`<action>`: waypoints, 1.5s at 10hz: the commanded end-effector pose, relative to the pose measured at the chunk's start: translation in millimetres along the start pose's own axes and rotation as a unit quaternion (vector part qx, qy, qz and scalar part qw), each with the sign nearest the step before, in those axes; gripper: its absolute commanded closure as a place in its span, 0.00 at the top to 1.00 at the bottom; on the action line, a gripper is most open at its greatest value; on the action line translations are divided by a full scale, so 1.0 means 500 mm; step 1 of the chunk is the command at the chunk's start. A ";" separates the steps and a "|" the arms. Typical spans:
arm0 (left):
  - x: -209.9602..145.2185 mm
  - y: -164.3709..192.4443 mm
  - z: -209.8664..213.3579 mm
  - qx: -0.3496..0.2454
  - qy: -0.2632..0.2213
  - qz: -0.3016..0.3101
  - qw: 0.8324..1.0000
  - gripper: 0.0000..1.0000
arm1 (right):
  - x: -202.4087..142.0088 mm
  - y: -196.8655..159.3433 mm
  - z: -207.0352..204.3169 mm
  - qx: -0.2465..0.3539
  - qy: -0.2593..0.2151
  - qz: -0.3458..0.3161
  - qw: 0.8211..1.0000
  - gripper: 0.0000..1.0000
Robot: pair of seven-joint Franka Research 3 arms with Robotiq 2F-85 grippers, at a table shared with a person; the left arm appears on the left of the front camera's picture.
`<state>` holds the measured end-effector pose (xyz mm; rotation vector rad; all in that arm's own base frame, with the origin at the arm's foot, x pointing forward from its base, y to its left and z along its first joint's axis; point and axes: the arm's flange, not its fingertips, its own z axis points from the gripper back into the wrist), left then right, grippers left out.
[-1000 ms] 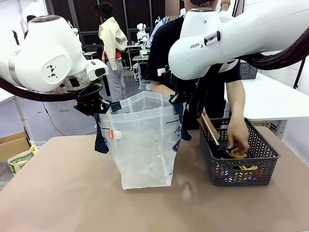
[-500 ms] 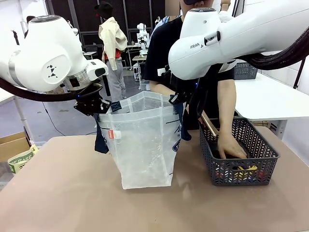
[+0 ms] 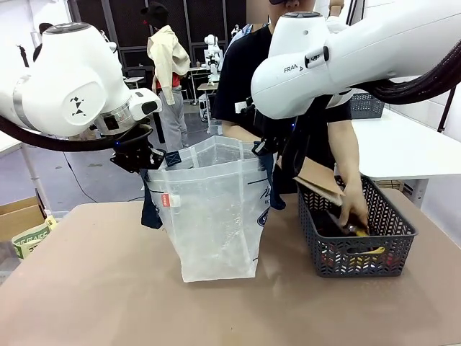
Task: Transfer purchased items from the store into the shopping bag.
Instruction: Move the Reusable shopping bag to the right side of the table.
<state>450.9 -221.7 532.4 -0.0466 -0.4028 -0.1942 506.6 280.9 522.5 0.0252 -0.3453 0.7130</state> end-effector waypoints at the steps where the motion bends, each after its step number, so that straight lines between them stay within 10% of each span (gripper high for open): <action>1: -0.006 0.003 0.005 0.003 0.001 0.009 1.000 0.00 | -0.002 -0.002 -0.001 0.000 0.003 -0.003 1.000 0.00; 15: -0.006 0.003 0.005 0.003 0.001 0.009 1.000 0.00 | -0.002 -0.002 -0.001 0.000 0.003 -0.003 1.000 0.00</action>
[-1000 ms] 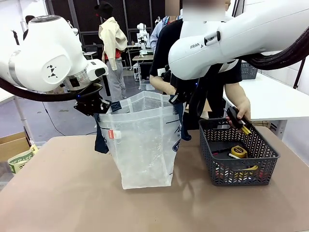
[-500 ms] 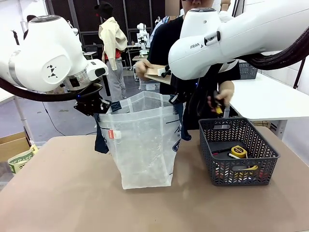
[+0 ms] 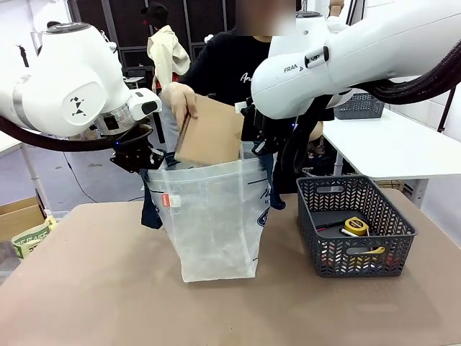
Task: Transfer purchased items from the store into the shopping bag.
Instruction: Move the Reusable shopping bag to the right side of the table.
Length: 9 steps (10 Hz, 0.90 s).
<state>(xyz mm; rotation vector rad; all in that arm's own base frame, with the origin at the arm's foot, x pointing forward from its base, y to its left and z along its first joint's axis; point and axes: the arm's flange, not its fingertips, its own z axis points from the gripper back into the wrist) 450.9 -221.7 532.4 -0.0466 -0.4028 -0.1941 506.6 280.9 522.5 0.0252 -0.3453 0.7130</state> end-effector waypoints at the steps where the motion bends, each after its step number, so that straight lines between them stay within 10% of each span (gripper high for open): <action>1: -0.006 0.003 0.005 0.003 0.001 0.009 1.000 0.00 | -0.002 -0.002 -0.001 0.000 0.003 -0.003 1.000 0.00; 9: -0.006 0.003 0.005 0.003 0.001 0.009 1.000 0.00 | -0.002 -0.002 -0.001 0.000 0.003 -0.003 1.000 0.00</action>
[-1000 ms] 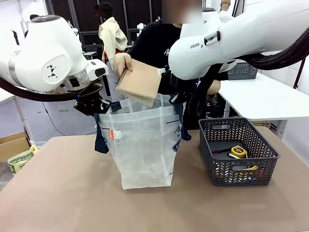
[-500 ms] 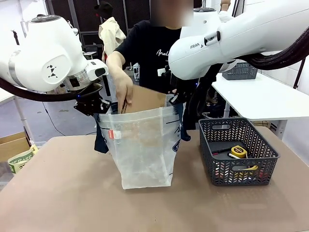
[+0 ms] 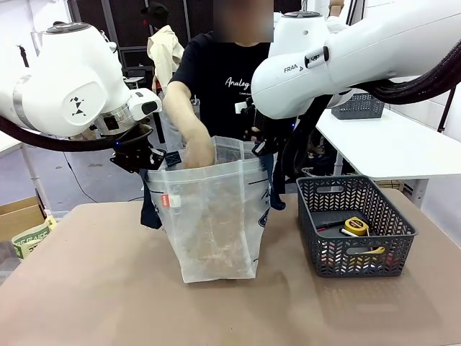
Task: Transfer purchased items from the store into the shopping bag.
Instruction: Move the Reusable shopping bag to the right side of the table.
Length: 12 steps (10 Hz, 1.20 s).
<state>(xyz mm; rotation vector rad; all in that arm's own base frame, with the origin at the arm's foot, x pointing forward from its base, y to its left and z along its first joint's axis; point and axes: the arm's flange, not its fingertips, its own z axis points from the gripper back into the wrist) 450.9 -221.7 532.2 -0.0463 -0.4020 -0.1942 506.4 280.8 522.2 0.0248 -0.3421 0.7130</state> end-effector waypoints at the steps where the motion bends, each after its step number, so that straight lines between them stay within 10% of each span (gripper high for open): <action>1: -0.006 0.003 0.005 0.003 0.000 0.009 1.000 0.00 | -0.001 -0.002 0.000 0.000 0.002 -0.003 1.000 0.00; 12: -0.006 0.003 0.005 0.003 0.000 0.009 1.000 0.00 | -0.001 -0.002 0.000 0.000 0.002 -0.003 1.000 0.00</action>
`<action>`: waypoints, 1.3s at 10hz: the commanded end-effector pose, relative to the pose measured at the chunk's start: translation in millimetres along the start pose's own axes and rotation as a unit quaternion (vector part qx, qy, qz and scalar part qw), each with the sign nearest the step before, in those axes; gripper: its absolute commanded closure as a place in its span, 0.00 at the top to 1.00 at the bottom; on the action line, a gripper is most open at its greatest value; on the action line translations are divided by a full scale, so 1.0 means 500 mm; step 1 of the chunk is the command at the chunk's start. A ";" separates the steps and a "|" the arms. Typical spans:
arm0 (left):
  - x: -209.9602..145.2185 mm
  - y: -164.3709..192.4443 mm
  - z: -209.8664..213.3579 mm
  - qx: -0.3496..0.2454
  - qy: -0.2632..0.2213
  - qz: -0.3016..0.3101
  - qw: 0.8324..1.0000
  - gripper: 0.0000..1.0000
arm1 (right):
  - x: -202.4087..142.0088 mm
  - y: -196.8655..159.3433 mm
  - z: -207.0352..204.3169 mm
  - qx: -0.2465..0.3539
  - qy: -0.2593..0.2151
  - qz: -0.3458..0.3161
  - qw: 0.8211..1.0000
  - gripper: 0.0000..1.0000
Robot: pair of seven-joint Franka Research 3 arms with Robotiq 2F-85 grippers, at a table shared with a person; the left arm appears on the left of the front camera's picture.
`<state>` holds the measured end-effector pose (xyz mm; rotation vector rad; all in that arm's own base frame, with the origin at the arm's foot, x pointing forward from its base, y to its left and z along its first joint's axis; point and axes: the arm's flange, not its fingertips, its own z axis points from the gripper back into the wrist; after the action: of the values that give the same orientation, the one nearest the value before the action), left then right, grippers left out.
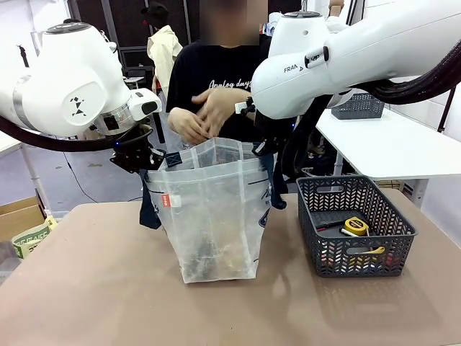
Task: Transfer purchased items from the store into the shopping bag.
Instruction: Move the Reusable shopping bag to the right side of the table.
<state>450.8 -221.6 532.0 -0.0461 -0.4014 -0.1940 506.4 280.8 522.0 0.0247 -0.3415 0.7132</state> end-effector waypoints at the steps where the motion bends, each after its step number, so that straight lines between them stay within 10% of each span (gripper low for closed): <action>1: -0.006 0.003 0.006 0.003 0.000 0.009 1.000 0.00 | -0.001 -0.002 0.000 0.000 0.001 -0.003 1.000 0.00; 13: -0.006 0.003 0.006 0.003 0.000 0.009 1.000 0.00 | -0.001 -0.002 0.000 0.000 0.001 -0.003 1.000 0.00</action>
<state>450.8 -221.6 532.0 -0.0460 -0.4013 -0.1940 506.4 280.8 522.0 0.0247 -0.3414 0.7131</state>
